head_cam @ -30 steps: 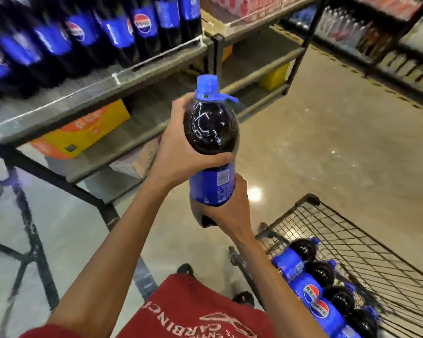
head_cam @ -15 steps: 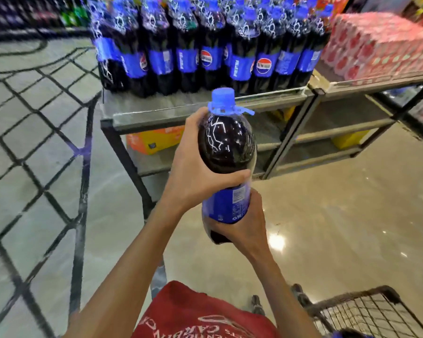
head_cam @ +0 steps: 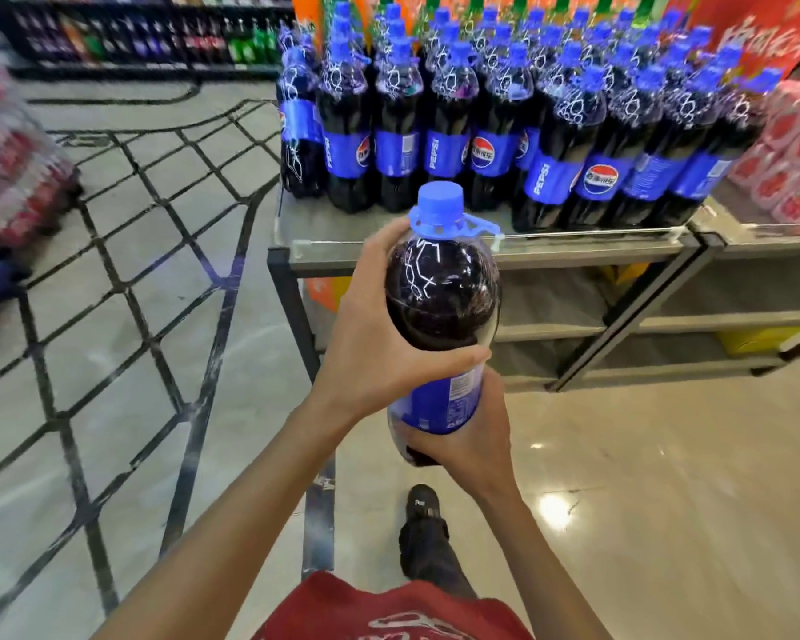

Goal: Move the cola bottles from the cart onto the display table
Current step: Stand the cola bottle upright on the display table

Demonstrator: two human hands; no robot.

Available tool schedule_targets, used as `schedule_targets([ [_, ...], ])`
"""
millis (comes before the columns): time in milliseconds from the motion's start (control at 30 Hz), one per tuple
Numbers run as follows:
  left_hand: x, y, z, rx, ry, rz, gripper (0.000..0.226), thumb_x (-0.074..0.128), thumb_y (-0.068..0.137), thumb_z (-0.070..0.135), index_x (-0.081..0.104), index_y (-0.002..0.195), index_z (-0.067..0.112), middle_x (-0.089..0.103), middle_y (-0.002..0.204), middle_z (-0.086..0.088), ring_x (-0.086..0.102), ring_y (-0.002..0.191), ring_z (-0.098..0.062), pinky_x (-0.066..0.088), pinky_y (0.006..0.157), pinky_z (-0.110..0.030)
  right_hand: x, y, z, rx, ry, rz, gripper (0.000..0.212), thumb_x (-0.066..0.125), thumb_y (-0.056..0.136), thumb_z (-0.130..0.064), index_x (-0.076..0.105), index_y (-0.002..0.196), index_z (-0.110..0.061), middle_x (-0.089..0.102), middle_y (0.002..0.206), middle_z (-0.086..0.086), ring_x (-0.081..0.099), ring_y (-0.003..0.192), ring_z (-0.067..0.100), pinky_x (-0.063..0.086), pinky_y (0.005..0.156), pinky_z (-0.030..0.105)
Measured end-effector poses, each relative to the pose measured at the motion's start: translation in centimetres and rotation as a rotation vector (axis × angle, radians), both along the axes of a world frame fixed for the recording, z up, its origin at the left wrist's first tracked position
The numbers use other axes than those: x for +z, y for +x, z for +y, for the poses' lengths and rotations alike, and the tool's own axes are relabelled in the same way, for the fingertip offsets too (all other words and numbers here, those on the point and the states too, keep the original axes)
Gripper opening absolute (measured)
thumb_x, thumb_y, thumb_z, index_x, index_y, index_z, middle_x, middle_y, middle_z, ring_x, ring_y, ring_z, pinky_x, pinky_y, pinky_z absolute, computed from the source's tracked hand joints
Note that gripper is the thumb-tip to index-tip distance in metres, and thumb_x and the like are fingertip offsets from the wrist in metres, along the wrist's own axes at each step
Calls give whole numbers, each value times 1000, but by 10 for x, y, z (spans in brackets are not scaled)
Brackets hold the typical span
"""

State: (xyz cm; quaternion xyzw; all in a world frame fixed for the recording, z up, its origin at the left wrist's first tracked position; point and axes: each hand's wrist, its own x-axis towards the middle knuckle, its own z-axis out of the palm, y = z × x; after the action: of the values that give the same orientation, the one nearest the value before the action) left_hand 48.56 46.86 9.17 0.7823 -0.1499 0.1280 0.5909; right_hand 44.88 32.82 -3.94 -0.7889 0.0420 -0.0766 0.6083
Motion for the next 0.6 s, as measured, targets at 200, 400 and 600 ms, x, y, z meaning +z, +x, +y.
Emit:
schedule_targets([
  [200, 3, 63, -17, 18, -19, -25, 109, 97, 54, 8, 36, 143, 19, 53, 138, 5, 55, 128, -10, 45, 105, -22, 4, 71, -20, 34, -9, -45, 96, 93, 47, -58, 45, 128, -36, 59, 124, -5, 63, 112, 12, 62, 83, 38],
  [400, 8, 139, -42, 33, -1, -27, 110, 98, 53, 12, 36, 144, 17, 53, 139, 3, 55, 129, -16, 45, 109, -35, 5, 151, -44, 18, -15, -67, 100, 94, 44, -54, 46, 129, -32, 58, 123, -7, 62, 110, 9, 61, 82, 37],
  [600, 5, 214, -66, 4, 11, -32, 110, 99, 53, 16, 36, 143, 20, 53, 138, 1, 55, 128, -16, 45, 110, -37, 1, 226, -66, -16, 5, -75, 95, 98, 44, -47, 46, 124, -37, 58, 120, -5, 64, 108, 15, 60, 82, 44],
])
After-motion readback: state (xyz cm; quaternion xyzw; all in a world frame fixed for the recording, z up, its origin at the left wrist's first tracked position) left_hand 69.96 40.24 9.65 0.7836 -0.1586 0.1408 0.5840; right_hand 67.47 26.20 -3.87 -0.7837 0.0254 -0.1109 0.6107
